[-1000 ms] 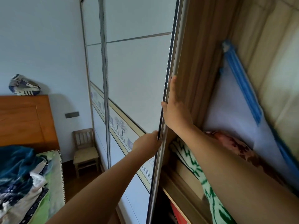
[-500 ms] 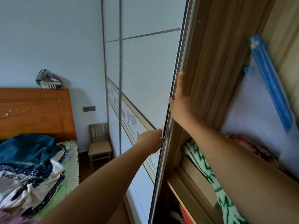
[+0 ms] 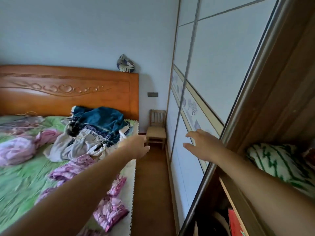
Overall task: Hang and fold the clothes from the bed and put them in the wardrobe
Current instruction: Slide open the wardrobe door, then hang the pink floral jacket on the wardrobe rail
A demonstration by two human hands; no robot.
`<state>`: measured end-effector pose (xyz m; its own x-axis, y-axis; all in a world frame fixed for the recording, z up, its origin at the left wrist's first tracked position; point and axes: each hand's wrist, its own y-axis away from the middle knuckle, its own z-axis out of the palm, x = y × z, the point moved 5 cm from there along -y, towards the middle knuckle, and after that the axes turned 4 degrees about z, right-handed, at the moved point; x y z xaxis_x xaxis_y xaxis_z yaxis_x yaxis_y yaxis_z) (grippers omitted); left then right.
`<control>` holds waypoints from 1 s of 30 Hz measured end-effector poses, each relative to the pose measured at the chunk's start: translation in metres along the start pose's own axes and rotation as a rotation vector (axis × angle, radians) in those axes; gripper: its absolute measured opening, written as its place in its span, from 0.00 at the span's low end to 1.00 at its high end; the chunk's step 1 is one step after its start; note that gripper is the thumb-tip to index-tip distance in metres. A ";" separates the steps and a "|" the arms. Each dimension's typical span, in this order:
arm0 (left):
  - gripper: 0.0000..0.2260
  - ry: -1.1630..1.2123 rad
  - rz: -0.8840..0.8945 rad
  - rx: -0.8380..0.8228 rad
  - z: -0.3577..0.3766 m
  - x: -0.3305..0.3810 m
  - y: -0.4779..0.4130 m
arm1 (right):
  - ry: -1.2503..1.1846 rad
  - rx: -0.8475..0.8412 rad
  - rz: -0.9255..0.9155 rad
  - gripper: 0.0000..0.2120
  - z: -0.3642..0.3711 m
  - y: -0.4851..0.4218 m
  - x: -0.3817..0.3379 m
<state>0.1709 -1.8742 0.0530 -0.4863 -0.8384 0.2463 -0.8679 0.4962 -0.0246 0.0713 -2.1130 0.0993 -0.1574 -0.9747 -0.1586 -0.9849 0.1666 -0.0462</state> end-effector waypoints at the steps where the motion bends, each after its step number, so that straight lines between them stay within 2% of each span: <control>1: 0.18 -0.002 -0.046 0.007 0.000 -0.017 0.016 | 0.000 -0.035 -0.036 0.25 0.009 -0.004 -0.014; 14: 0.12 0.060 -0.610 0.007 0.021 -0.198 0.249 | 0.039 -0.361 -0.512 0.27 0.152 -0.005 -0.259; 22: 0.16 0.124 -0.851 0.017 0.053 -0.281 0.330 | 0.180 -0.465 -0.694 0.30 0.211 0.000 -0.378; 30: 0.14 0.171 -1.103 -0.017 0.105 -0.318 0.389 | 0.286 -0.617 -0.917 0.31 0.287 0.032 -0.477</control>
<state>-0.0228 -1.4381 -0.1370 0.5710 -0.7802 0.2554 -0.8136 -0.4963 0.3029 0.1353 -1.5998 -0.1099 0.7066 -0.7030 -0.0809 -0.5923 -0.6501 0.4760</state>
